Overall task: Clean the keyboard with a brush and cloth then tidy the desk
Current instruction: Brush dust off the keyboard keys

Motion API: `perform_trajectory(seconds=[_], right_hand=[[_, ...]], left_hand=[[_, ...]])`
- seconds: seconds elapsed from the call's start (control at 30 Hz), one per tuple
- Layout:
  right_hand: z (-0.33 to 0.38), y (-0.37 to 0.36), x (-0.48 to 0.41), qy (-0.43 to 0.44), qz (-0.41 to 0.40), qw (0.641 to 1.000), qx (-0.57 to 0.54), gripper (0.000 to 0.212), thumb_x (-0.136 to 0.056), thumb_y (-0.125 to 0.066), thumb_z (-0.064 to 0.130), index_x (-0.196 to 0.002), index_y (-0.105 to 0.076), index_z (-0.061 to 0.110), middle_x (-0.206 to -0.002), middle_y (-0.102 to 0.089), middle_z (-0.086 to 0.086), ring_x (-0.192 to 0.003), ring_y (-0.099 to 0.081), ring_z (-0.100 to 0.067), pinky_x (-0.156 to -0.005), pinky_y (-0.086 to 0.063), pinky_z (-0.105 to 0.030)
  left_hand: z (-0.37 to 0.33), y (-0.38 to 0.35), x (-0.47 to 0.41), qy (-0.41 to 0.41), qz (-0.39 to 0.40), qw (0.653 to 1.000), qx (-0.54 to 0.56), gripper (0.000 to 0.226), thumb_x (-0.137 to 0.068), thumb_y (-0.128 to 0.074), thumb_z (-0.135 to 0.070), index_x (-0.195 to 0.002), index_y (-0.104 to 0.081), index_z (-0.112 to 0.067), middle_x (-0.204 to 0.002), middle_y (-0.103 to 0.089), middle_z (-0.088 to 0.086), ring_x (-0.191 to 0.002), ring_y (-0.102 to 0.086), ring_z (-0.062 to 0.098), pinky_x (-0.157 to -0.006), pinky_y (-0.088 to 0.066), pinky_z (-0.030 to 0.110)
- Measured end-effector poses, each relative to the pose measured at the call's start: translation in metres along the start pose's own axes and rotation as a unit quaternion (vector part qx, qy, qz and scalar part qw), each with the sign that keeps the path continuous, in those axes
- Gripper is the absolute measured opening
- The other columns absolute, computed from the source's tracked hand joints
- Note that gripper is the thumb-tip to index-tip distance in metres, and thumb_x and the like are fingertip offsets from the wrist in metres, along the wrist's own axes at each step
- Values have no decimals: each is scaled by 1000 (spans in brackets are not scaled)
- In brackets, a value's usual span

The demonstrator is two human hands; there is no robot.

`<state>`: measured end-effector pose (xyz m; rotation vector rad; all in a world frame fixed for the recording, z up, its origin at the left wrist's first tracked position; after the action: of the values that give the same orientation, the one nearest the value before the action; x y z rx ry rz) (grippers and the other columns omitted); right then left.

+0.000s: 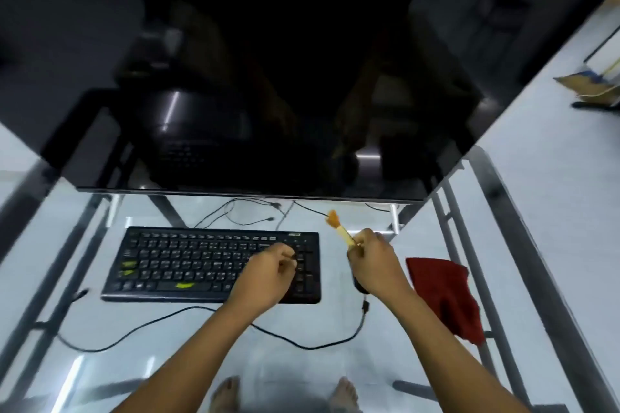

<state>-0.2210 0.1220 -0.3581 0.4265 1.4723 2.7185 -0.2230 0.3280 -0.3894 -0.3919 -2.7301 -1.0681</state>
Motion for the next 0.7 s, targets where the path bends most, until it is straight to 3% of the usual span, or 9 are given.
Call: perform_trajectory(seconds=[0.1, 0.2, 0.27, 0.37, 0.43, 0.5, 0.63, 0.7], right_hand=[[61, -13, 4, 30, 11, 998, -54, 21, -90, -54, 11, -107, -64, 17, -101, -52, -3, -77, -60, -22, -67, -47, -24], [110, -21, 10, 24, 5, 988, -154, 22, -86, -63, 15, -103, -63, 29, -88, -65, 7, -76, -62, -9, -63, -44, -10], [127, -28, 13, 2, -4, 968, -253, 21, -82, -69, 16, -98, -62, 28, -81, -69, 9, -71, -64, -8, -64, -48, -14], [141, -52, 17, -54, -14, 895, -442, 28, -79, -75, 10, -103, -63, 18, -80, -73, 6, -66, -64, -11, -73, -53, -28], [150, -70, 19, -85, -20, 812, -576, 29, -79, -73, 3, -105, -62, 8, -73, -70, 4, -65, -61, -12, -73, -50, -28], [163, -91, 20, -112, -30, 762, -638, 25, -80, -70, -2, -102, -63, 6, -71, -65, -2, -63, -57, -13, -70, -47, -26], [187, -124, 22, -132, -43, 722, -678, 37, -81, -68, -6, -112, -56, 9, -69, -63, -3, -61, -55, -12, -65, -46, -24], [194, -131, 22, -130, -55, 720, -679, 40, -80, -70, -6, -112, -54, 11, -70, -64, -2, -63, -56, -12, -65, -47, -24]], left_hand=[[43, 59, 6, -10, -55, 998, 25, 24, -94, -58, -19, -118, -62, -13, -106, -66, -3, -96, -61, 9, -79, -46, 16], [96, 132, 9, -3, -153, 988, 15, 22, -93, -60, -15, -113, -64, -11, -108, -63, 1, -101, -58, 16, -88, -45, 26], [129, 172, 11, 9, -209, 978, 12, 22, -94, -56, -16, -114, -63, -10, -111, -62, 3, -106, -56, 19, -92, -45, 31], [173, 210, 10, 27, -236, 970, 56, 24, -98, -49, -20, -115, -62, -10, -108, -62, 0, -102, -57, 15, -86, -40, 25], [190, 220, 7, 32, -234, 969, 75, 27, -100, -46, -24, -117, -62, -11, -109, -62, -3, -102, -55, 10, -86, -37, 23], [209, 220, 1, 30, -218, 972, 82, 33, -101, -44, -29, -123, -61, -11, -118, -61, -3, -109, -52, 8, -93, -36, 23], [235, 202, -11, 6, -171, 983, 59, 48, -100, -35, -48, -123, -60, -14, -118, -65, 3, -114, -55, 23, -100, -43, 41], [240, 202, -11, 7, -176, 981, 76, 42, -101, -37, -41, -123, -61, -16, -119, -64, 0, -116, -54, 21, -102, -41, 40]])
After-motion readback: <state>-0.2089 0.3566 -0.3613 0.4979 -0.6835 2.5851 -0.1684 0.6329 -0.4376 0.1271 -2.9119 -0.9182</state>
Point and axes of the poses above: each hand's wrist, its own x-axis away from the middle knuckle, its own y-axis out of the back of the hand, z = x × y, the point moved 10 cm from there along -x, towards the middle knuckle
